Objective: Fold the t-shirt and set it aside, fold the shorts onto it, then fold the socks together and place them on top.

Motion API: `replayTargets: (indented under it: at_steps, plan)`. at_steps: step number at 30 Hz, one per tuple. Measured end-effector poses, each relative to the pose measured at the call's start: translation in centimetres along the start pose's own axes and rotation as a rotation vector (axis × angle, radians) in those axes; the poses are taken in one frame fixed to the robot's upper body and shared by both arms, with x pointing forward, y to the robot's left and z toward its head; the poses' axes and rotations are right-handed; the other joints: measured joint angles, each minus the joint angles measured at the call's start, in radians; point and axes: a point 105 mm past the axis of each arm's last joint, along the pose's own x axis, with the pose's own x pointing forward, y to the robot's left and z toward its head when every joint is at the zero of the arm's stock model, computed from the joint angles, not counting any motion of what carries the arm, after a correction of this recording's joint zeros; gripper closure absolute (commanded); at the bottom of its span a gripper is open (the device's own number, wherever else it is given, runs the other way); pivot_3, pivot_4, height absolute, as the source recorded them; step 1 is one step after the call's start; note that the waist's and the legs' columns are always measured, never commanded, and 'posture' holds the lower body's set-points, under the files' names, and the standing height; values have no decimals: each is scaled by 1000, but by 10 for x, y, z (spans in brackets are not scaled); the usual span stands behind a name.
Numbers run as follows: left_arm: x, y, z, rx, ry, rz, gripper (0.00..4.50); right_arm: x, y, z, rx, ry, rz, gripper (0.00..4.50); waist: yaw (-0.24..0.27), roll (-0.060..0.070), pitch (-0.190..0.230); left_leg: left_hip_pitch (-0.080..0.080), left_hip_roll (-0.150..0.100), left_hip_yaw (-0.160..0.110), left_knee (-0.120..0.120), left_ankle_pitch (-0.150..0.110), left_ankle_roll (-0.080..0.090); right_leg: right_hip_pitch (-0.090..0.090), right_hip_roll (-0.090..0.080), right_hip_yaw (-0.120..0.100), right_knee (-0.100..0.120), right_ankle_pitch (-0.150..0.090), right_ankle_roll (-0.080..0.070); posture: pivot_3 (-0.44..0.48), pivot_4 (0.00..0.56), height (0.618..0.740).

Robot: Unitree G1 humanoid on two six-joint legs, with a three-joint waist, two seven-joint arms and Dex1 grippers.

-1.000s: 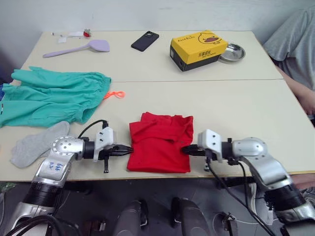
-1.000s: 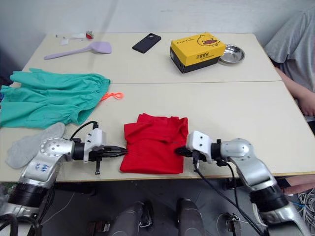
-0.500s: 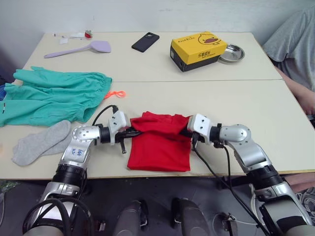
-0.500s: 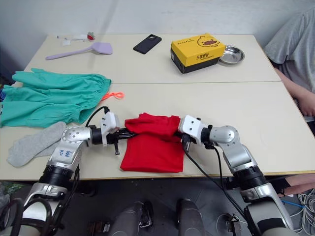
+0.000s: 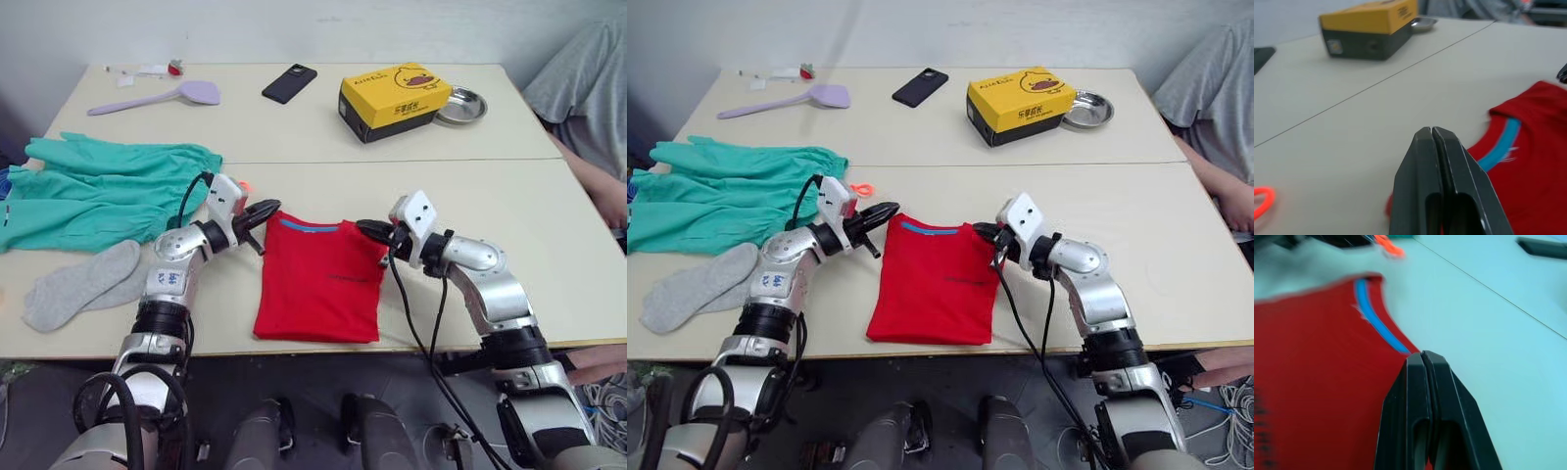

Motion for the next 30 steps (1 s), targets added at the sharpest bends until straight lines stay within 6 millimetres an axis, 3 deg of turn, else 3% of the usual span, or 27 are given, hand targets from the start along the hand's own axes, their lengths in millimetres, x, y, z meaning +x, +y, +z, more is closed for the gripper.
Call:
replayTargets:
  at_steps: [4,10,12,16,24,27,30]
  plan:
    - [-8,-43,0,13,11,-225,4459,8,31,-3,-18,32,99,4500,0,0,0,1,0,0,1,-3,-5,0,-1,0,-3,0,0,0,150,740]
    - [-9,-77,-33,-62,135,-293,4459,19,58,-37,-10,162,102,4500,5,0,0,1,-1,0,1,-3,-6,0,-3,1,-3,0,0,0,150,740]
    - [-12,-85,-48,-57,195,-295,4459,19,54,-41,-19,167,65,4500,4,0,0,2,-1,0,0,-3,-7,0,-3,1,-3,0,0,0,150,740]
    - [-13,-83,-50,-24,213,-236,4459,13,32,-49,-16,162,-38,4500,4,1,-1,3,0,-1,0,-3,-7,1,-3,1,-3,0,0,0,150,740]
    - [-41,-77,-52,-21,220,-212,4459,-34,-38,-65,59,214,-280,4500,3,1,-1,3,0,-1,-2,-3,-7,1,-3,2,-4,0,-1,0,150,740]
    - [-44,-80,-51,-25,199,-235,4459,-35,-38,-63,87,185,-267,4500,1,1,-1,3,0,0,-2,-3,-7,0,-3,2,-4,-1,-1,0,150,740]
    - [-44,-84,-43,-47,145,-273,4459,-27,-17,-42,113,73,-136,4500,2,2,-1,2,1,0,-2,-3,-7,-1,-3,1,-4,-1,-1,0,150,740]
